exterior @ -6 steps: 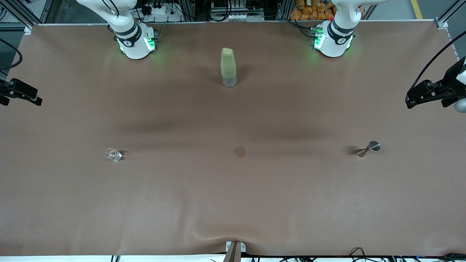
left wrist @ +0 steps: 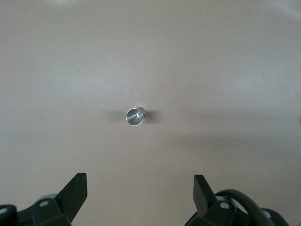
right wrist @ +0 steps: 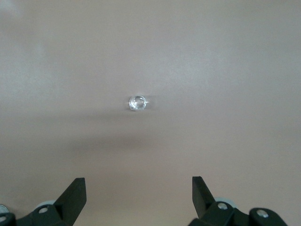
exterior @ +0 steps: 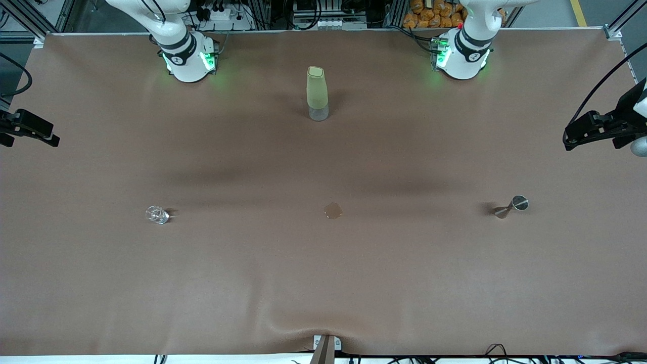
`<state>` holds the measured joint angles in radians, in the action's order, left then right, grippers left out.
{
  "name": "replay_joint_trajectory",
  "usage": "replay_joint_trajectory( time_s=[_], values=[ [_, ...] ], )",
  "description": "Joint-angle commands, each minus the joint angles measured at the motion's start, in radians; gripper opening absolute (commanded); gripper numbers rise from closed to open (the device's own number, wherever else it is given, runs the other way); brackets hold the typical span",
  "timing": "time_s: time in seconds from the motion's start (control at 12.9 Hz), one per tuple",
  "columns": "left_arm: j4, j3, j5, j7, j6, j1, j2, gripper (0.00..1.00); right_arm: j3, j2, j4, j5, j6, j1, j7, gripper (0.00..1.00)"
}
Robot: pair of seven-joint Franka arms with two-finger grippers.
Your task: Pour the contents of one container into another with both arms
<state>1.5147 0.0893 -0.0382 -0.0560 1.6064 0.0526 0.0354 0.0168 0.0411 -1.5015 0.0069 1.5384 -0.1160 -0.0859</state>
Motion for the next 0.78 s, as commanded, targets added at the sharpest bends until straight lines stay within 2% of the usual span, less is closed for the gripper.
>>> replay_joint_trajectory(
  time_s=[0.0,0.16,0.47,0.7],
  values=[
    [-0.011,-0.003,0.011,0.011,-0.019,0.003,-0.005,1.0,0.015,0.016,0.03,-0.002,-0.02,0.002,0.018,1.0],
    [-0.002,-0.003,0.006,0.073,-0.019,0.009,-0.005,1.0,0.015,0.014,0.03,-0.002,-0.02,0.013,0.018,1.0],
    [-0.002,-0.002,0.031,0.232,-0.014,0.085,0.009,1.0,0.015,0.016,0.03,-0.004,-0.02,0.015,0.017,1.0],
    [-0.002,-0.002,0.137,0.342,-0.006,0.163,0.037,1.0,0.015,0.014,0.03,-0.004,-0.02,0.013,0.006,1.0]
  ],
)
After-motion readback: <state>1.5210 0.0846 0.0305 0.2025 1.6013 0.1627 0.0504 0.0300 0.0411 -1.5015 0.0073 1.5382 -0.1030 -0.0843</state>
